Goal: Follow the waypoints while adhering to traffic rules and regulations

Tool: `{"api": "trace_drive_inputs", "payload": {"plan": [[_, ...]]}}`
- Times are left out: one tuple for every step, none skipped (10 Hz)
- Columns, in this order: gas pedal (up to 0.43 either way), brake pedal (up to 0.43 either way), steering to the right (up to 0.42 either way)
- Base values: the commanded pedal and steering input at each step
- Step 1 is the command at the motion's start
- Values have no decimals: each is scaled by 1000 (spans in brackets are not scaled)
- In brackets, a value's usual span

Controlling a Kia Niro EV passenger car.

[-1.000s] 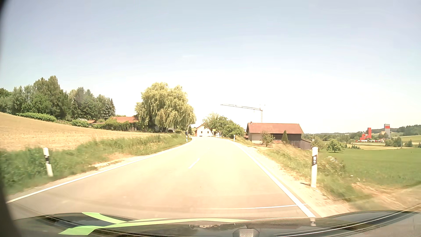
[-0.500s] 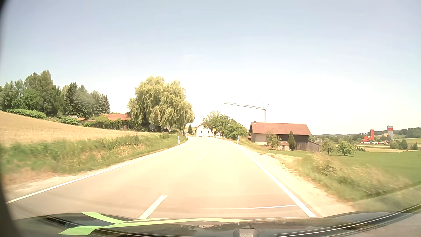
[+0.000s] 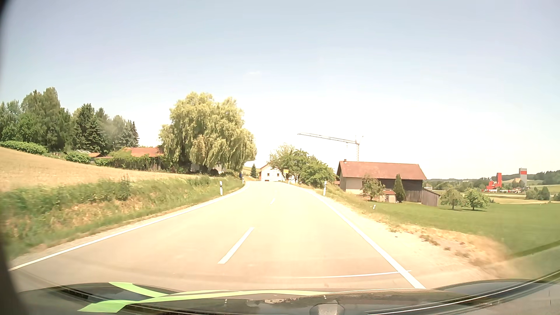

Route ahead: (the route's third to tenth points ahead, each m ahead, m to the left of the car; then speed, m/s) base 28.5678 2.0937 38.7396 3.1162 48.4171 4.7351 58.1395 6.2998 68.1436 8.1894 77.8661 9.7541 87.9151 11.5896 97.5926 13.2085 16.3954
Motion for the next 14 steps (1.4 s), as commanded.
{"api": "trace_drive_inputs", "payload": {"plan": [[110, 0, -7], [98, 0, -7], [79, 0, -7], [47, 0, -8], [47, 0, -9], [39, 0, -10], [39, 0, -10], [39, 0, -10], [39, 0, -10], [39, 0, -10], [47, 0, -11], [59, 0, -11], [67, 0, -11], [67, 0, -11]]}}
